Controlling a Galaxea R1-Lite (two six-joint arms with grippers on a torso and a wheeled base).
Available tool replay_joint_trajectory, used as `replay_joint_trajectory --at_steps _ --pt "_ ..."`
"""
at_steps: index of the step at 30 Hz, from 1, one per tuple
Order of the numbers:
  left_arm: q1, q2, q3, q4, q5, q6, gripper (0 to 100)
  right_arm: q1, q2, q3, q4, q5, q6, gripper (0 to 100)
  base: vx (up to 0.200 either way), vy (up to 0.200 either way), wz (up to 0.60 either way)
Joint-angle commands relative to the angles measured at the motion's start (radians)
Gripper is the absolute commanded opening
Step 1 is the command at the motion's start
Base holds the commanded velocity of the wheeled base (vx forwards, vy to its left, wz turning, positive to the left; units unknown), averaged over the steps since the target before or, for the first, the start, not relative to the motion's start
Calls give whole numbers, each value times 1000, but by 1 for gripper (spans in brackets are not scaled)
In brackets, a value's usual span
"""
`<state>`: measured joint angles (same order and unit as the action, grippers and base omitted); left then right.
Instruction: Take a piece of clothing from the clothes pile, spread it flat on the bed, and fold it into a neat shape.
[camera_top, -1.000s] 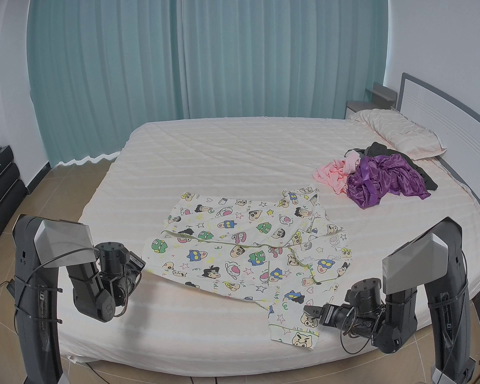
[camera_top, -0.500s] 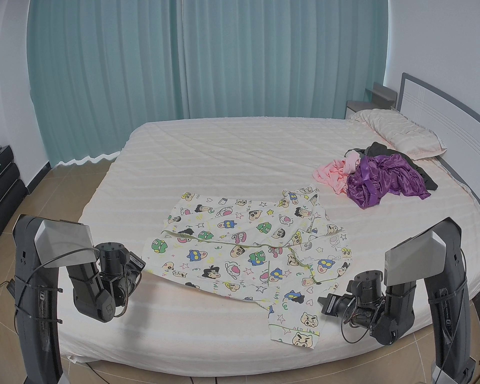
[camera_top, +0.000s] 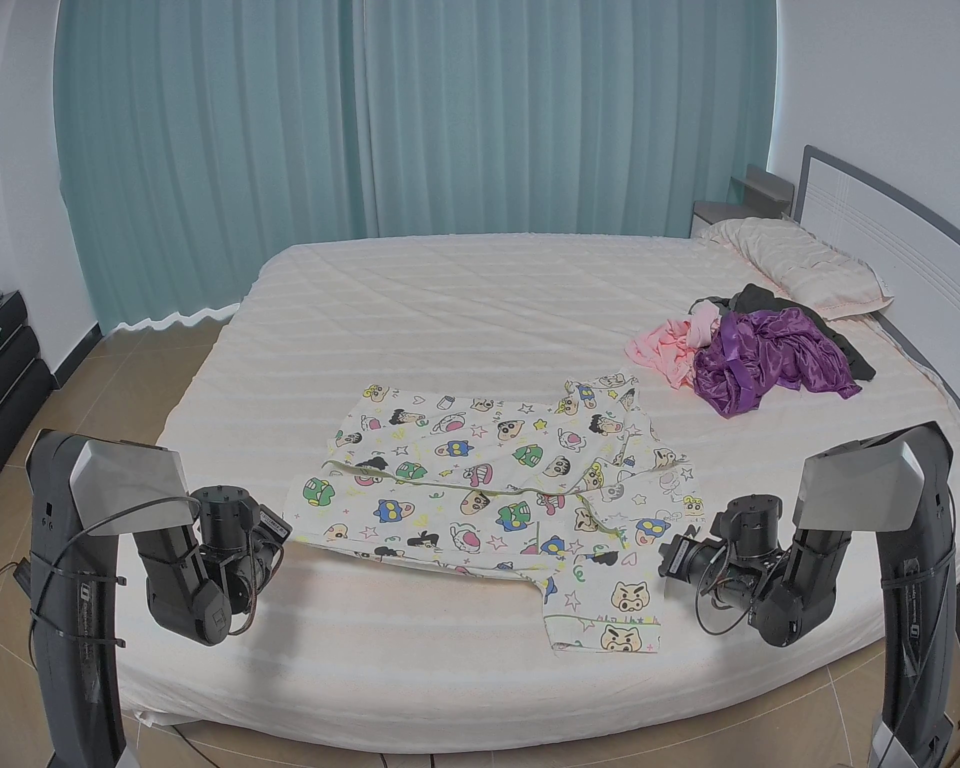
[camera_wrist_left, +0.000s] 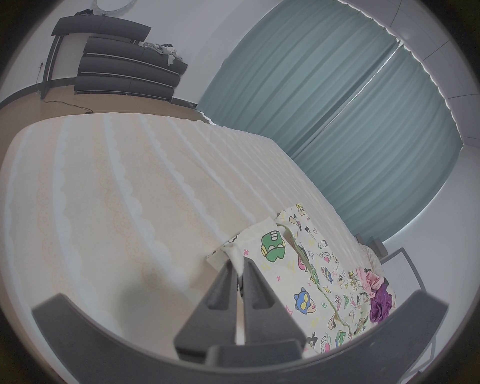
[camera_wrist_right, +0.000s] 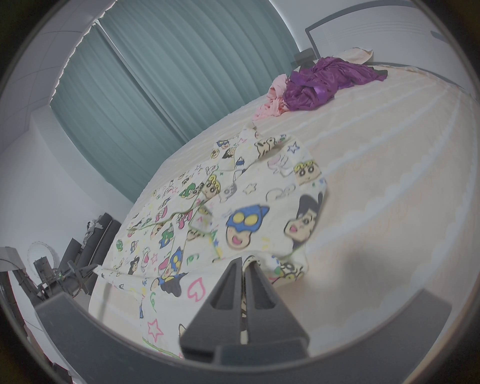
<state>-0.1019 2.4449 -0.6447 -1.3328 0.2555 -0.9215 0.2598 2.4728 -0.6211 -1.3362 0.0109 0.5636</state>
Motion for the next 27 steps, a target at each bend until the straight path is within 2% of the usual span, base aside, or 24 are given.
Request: replay_joint_trajectory --at_steps 1,7,8,15,21,25,27 --pt "-2 9 -1 0 1 1 0 -33 -11 -98 46 1 -19 0 0 0 0" --pt "-5 16 -1 0 1 3 0 -34 -3 -152 135 4 -19 0 0 0 0" --pt "-5 17 -1 0 1 3 0 -36 -5 -151 138 9 -19 100 0 0 0" --pt "-5 25 -6 0 -1 3 0 -94 -37 -85 153 11 -36 100 0 0 0" --pt "-7 26 -7 1 -1 3 0 -200 -130 12 91 14 -34 100 0 0 0" --pt "-7 29 -7 1 -1 4 0 -174 -175 135 43 63 -41 100 0 0 0" --pt "-9 29 -9 1 -4 4 0 -117 -183 238 -24 135 -51 100 0 0 0"
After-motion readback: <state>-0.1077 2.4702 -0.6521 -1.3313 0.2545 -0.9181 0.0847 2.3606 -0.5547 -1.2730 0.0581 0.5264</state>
